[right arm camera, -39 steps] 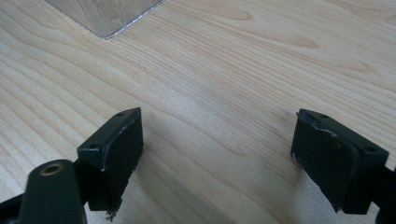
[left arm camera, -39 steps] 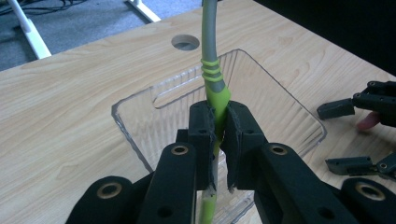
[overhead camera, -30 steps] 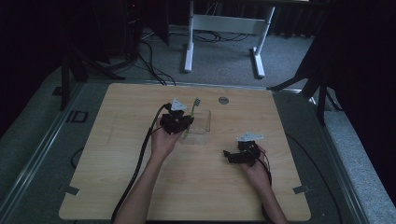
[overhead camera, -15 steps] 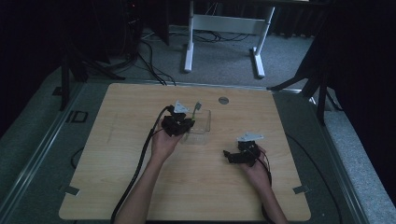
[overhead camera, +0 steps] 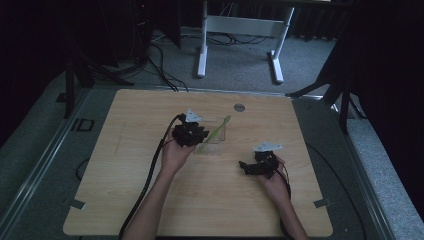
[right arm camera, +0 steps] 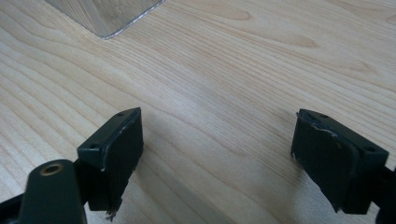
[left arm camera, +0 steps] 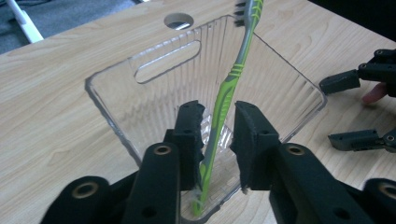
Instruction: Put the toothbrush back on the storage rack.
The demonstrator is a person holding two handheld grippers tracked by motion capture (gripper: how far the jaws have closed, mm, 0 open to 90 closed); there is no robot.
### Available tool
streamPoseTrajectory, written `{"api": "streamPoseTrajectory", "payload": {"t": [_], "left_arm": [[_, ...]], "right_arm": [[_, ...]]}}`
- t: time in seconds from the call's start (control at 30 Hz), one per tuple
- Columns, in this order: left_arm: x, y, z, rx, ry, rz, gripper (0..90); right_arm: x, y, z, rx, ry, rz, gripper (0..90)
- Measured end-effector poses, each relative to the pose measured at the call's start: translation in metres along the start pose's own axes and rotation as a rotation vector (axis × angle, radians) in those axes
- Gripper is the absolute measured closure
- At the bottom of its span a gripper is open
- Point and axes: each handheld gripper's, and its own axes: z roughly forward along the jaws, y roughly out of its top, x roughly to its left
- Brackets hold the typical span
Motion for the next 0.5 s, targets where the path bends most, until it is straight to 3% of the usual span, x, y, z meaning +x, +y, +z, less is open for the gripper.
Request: {"api": "streamPoseTrajectory", "payload": {"t": [0.17, 0.27, 0.3, 0.5], "left_arm": [[0.003, 0.001, -0.009, -0.051, 0.001, -0.023, 63.2], [0.003, 0.001, -0.011, -0.057, 0.000, -0.028, 61.0], [0.008, 0.002, -0.018, -0.081, 0.007, -0.047, 58.7], [0.017, -0.002, -0.030, -0.127, 0.028, -0.067, 47.2]], "right_arm": [[0.000, 0.000, 0.000, 0.000, 0.000, 0.001, 16.7], [0.000, 0.000, 0.000, 0.001, 0.000, 0.000, 16.7], [0.000, 0.000, 0.000, 0.001, 0.000, -0.001, 16.7], [0.000, 0.000, 0.000, 0.000, 0.000, 0.000, 16.7]]}}
